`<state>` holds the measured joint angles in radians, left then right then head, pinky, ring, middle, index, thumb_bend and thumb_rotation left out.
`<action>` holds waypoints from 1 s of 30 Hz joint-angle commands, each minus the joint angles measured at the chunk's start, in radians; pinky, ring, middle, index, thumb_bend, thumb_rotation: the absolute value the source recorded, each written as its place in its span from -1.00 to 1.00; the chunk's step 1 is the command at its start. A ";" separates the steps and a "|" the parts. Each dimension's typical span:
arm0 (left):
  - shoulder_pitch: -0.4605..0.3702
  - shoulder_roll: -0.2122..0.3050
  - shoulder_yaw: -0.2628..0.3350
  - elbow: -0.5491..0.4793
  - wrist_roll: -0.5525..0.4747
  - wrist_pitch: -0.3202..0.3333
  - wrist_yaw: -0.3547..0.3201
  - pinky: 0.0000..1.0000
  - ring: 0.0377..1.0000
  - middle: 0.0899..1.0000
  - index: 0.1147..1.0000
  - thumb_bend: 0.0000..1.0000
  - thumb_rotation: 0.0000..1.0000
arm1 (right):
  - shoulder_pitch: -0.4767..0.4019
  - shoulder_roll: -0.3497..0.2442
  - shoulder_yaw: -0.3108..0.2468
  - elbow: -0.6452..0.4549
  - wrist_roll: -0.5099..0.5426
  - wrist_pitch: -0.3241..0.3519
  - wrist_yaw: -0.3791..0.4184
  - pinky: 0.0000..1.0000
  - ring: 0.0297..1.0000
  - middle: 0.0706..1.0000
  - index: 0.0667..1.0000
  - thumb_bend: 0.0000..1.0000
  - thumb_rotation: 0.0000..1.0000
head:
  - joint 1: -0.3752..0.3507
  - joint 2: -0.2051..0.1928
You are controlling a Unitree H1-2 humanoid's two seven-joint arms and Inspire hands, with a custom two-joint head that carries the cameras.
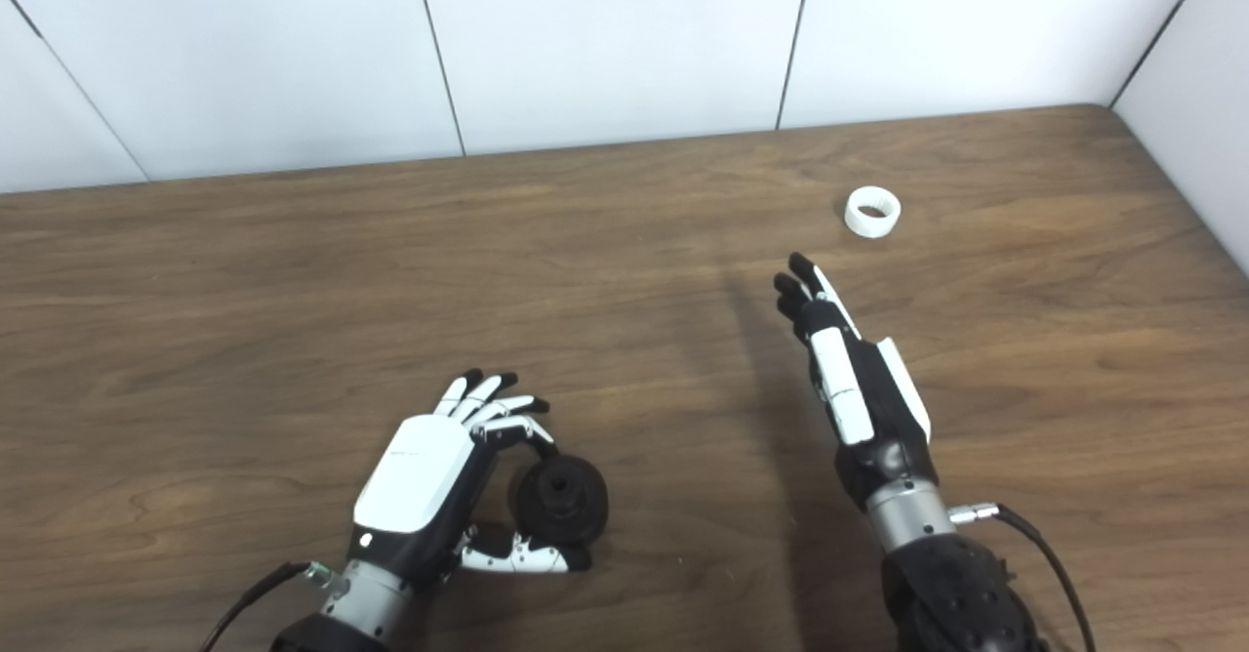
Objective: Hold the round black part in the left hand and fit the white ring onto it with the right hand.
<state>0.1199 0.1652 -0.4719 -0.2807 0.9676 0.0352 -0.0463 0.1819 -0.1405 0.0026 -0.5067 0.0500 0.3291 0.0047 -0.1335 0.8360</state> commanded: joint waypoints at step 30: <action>-0.013 0.005 -0.009 0.048 0.035 -0.009 -0.020 1.00 0.86 0.58 -0.17 0.05 -0.89 | -0.256 -0.161 -0.157 0.016 -0.058 0.033 0.011 0.99 0.87 0.85 0.81 0.23 0.51 | -0.054 -0.047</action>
<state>0.1005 0.1598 -0.4749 -0.2564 0.9698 0.0219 -0.0532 -0.0336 -0.2781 -0.1476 -0.4729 0.0110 0.4142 0.0100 -0.1872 0.7885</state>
